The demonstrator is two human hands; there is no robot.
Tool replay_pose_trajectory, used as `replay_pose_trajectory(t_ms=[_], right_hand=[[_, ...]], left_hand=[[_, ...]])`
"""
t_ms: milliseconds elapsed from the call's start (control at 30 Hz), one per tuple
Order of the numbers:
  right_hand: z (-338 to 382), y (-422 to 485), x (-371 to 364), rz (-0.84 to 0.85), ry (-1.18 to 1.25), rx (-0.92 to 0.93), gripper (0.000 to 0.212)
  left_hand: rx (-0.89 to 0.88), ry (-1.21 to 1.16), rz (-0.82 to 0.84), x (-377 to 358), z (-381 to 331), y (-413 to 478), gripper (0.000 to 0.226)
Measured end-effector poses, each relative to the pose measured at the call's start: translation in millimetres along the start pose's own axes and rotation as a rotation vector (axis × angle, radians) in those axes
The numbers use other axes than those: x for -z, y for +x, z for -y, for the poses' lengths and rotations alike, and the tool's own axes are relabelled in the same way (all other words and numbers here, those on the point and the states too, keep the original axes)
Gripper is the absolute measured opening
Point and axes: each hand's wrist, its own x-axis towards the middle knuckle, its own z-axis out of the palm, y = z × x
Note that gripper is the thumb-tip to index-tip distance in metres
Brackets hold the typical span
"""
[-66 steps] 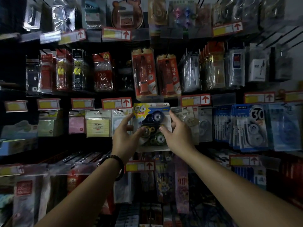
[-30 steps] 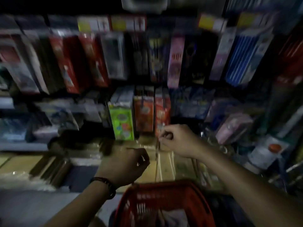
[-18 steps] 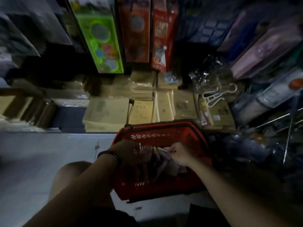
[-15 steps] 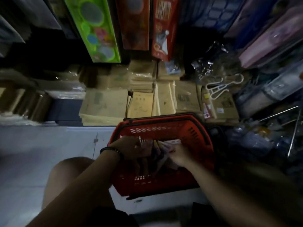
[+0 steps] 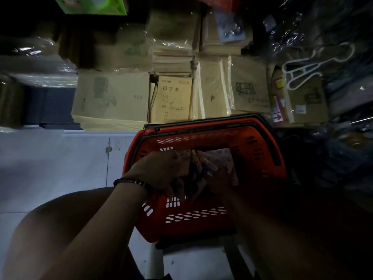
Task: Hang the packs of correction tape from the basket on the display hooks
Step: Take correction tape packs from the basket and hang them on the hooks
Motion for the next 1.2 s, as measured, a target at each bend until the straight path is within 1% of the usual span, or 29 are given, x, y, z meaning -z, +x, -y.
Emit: replay_pose_trajectory(t_ms=[33, 233, 267, 333, 367, 400, 433, 467, 533, 600, 667, 733, 800, 867, 933, 1000, 1033, 1100, 1133, 1200], right_hand=[[3, 2, -2, -0.002, 0.094, -0.063, 0.088], [34, -4, -2, -0.023, 0.255, -0.027, 0.053], [37, -1, -4, -0.013, 0.272, -0.039, 0.056], [41, 3, -12, 0.028, 0.347, -0.12, 0.071], [43, 5, -17, 0.051, 0.38, -0.152, 0.074], [43, 5, -22, 0.069, 0.4, -0.159, 0.071], [44, 4, -25, 0.088, 0.409, -0.162, 0.062], [45, 2, -28, 0.096, 0.402, -0.138, 0.054], [45, 1, -29, 0.104, 0.352, -0.061, 0.044], [44, 0, -28, 0.137, 0.318, 0.039, 0.04], [43, -5, -22, 0.144, 0.268, 0.08, 0.038], [43, -13, -10, 0.081, 0.229, 0.121, 0.04], [42, -21, 7, 0.002, 0.258, 0.192, 0.04], [42, -27, 31, -0.026, 0.296, 0.257, 0.038], [45, -38, 62, -0.032, 0.315, 0.255, 0.04], [47, -47, 89, -0.056, 0.332, 0.172, 0.037], [47, -52, 101, -0.047, 0.35, 0.145, 0.037], [56, -70, 125, 0.035, 0.425, 0.195, 0.039], [64, -80, 136, 0.098, 0.467, 0.23, 0.043], [79, -100, 158, 0.247, 0.508, 0.299, 0.05]], left_hand=[[-0.021, 0.017, 0.004, -1, 2, 3, 0.039], [-0.042, -0.062, 0.004, -5, 3, 10, 0.039], [-0.052, -0.07, 0.0, -6, 3, 11, 0.039], [-0.059, -0.065, -0.001, -6, 1, 13, 0.038], [-0.061, -0.061, 0.003, -7, 1, 15, 0.037], [-0.066, -0.069, 0.001, -7, 0, 16, 0.035], [-0.07, -0.071, -0.001, -7, 0, 17, 0.034], [-0.077, -0.068, 0.0, -6, -1, 17, 0.033], [-0.092, -0.043, 0.006, -5, 1, 19, 0.034], [-0.089, -0.042, 0.0, -5, 6, 22, 0.034], [-0.071, -0.037, -0.014, -5, 11, 24, 0.037], [-0.061, -0.024, -0.031, -3, 12, 23, 0.037], [-0.065, 0.014, -0.012, -2, 13, 22, 0.037], [-0.074, 0.04, -0.003, 0, 13, 20, 0.039], [-0.061, 0.025, 0.012, 2, 11, 20, 0.042], [-0.078, 0.035, 0.054, 1, 8, 20, 0.046], [-0.079, 0.039, 0.066, 0, 7, 21, 0.047], [-0.065, -0.001, 0.031, -6, 13, 26, 0.048], [-0.07, -0.032, -0.016, -8, 15, 26, 0.051], [-0.144, -0.138, -0.128, -10, 13, 23, 0.057]])
